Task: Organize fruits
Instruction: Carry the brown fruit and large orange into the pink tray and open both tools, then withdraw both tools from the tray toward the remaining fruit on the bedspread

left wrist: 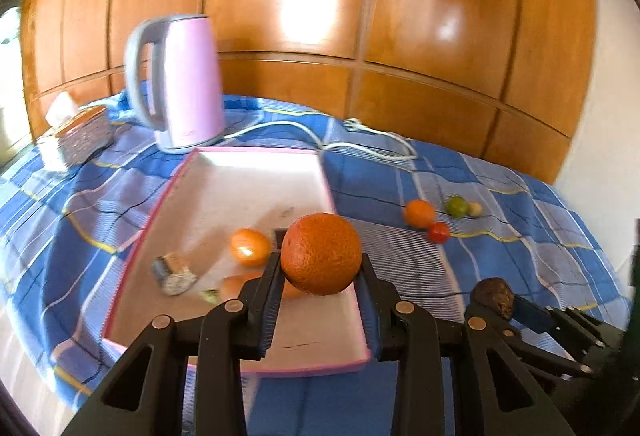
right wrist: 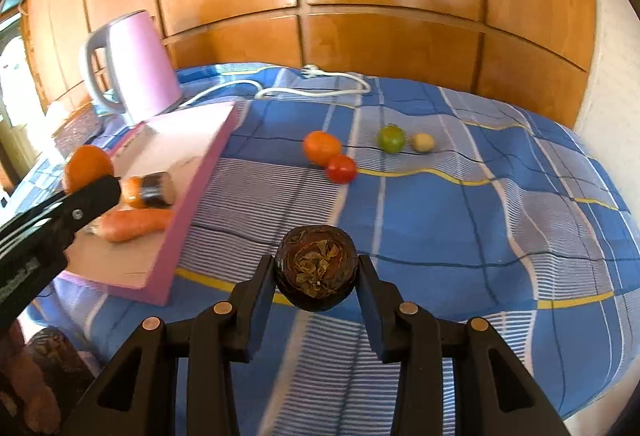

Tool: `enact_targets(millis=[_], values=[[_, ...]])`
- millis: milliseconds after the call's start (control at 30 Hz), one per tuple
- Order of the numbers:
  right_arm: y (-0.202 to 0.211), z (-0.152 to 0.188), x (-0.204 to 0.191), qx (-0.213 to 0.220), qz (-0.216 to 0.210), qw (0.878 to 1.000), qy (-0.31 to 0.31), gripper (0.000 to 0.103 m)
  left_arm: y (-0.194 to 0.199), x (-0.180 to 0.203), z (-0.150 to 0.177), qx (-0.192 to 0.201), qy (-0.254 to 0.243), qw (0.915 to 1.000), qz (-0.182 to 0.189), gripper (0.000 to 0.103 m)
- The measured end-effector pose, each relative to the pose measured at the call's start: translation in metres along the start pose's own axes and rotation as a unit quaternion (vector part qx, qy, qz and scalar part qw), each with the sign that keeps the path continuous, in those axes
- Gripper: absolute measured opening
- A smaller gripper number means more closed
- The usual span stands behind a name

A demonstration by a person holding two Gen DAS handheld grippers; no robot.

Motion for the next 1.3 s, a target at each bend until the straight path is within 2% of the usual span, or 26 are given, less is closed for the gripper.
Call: enact_targets(millis=[433, 600, 800, 867, 933, 1100, 1300], values=[[0.007, -0.042, -0.063, 0.004, -0.094, 0.995, 0.021, 0.041, 0.004, -0.057, -0.009, -0.002, 0.051, 0.9978, -0.043, 0.036], [0.001, -0.062, -0.092, 0.001, -0.125, 0.992, 0.032, 0.041, 0.003, -0.086, -0.018, -0.004, 0.080, 0.9958, -0.044, 0.036], [-0.017, -0.082, -0.125, -0.006, -0.144, 0.989, 0.045, 0.041, -0.002, -0.100, -0.025, -0.005, 0.081, 0.9962, -0.031, 0.036], [-0.025, -0.087, -0.135, -0.013, -0.155, 0.986, 0.051, 0.041, -0.008, -0.099, -0.025, -0.010, 0.077, 0.9967, -0.024, 0.041], [-0.032, -0.090, -0.142, -0.019, -0.160, 0.986, 0.052, 0.041, -0.009, -0.096, -0.026, -0.005, 0.071, 0.9973, -0.018, 0.057], [-0.035, -0.085, -0.146, -0.020, -0.166, 0.985, 0.049, 0.049, -0.011, -0.096, -0.024, -0.007, 0.077, 0.9966, -0.027, 0.058], [-0.025, -0.076, -0.131, -0.011, -0.158, 0.987, 0.029, 0.049, -0.012, -0.107, -0.017, -0.020, 0.101, 0.9929, -0.060, 0.058]])
Point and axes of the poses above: each gripper's, at about its wrist camera, not at the fingertips, and y roughly against the way its jaws point, x to its right, z to its underside, the point moved 7 cm from there along -y, roughly the way its jaws point, and after that the axes turned 2 degrees about -x, right-handed, at the moved point
